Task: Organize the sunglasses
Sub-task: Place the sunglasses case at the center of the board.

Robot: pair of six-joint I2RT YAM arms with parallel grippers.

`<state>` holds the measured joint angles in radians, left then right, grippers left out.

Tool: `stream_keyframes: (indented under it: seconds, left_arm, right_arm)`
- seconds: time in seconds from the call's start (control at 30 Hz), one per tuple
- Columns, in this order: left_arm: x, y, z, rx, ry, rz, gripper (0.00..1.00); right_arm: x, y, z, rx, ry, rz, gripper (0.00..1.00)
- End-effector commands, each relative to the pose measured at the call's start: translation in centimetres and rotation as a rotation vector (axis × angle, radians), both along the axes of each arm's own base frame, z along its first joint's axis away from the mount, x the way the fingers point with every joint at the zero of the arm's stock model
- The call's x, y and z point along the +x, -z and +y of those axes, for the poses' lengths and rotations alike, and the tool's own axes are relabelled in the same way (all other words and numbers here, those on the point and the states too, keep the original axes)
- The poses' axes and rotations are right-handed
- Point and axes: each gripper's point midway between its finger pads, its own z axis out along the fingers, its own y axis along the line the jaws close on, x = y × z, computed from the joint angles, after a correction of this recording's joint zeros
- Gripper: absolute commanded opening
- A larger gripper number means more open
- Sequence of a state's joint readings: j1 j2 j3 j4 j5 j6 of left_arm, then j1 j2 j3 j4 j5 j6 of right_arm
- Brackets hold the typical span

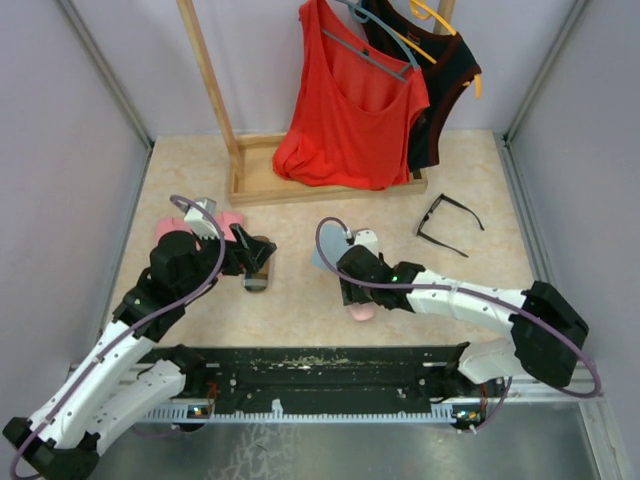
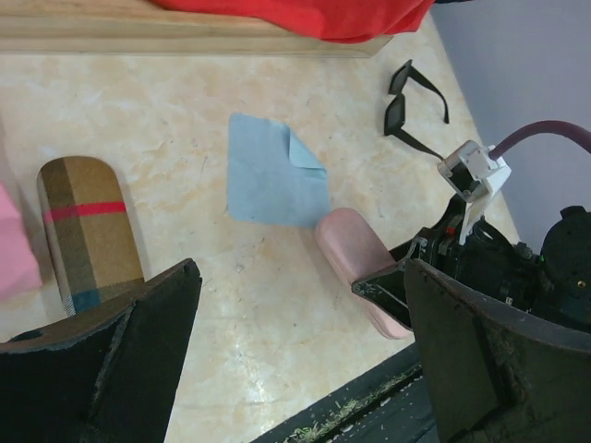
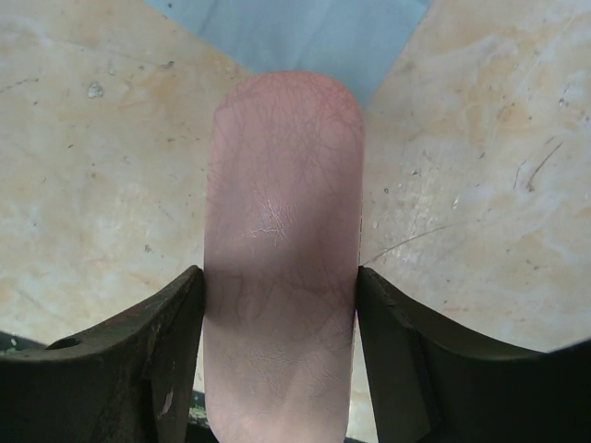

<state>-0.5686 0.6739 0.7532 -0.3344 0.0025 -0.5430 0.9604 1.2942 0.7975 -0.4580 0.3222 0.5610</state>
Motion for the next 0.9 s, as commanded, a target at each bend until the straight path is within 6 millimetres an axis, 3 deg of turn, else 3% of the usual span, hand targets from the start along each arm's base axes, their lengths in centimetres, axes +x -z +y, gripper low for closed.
stream_keyframes:
  seconds: [0.0,0.17,0.43,0.5,0.57,0.6,0.7,0.87]
  left_arm:
    - [0.2,1.4,0.9,0.015,-0.055,0.041,0.96]
    - [0.1,1.5,0.8,0.008,-0.054,0.048,0.96]
    - [0.1,2.9,1.1,0.039,-0.068,0.084,0.95]
    - [0.2,3.2,1.3,0.050,-0.076,0.090,0.96]
    - [0.3,3.3,1.5,0.061,-0.088,0.092,0.96]
    - [0.4,3.3,1.6,0.067,-0.092,0.095,0.96]
    - [0.7,3.4,1.9,0.088,-0.111,0.102,0.97]
    - [1.1,3.9,1.8,0.099,-0.131,0.148,0.97]
  right_arm:
    - [1.8,-0.4,2.4,0.138,0.168,-0.073,0.02]
    - [2.5,1.8,2.0,0.096,0.273,-0.080,0.08]
    - [2.4,3.8,3.5,0.114,0.259,-0.041,0.38]
    - [2.2,3.4,3.6,0.132,0.246,-0.049,0.47]
    - [2.2,2.5,3.6,0.161,0.241,-0.065,0.69]
    - [2.2,1.9,3.5,0.174,0.237,-0.076,0.73]
    - [2.3,0.0,3.5,0.206,0.216,-0.106,0.80]
    - [2.6,-3.7,2.8,0.305,0.222,-0.160,0.82]
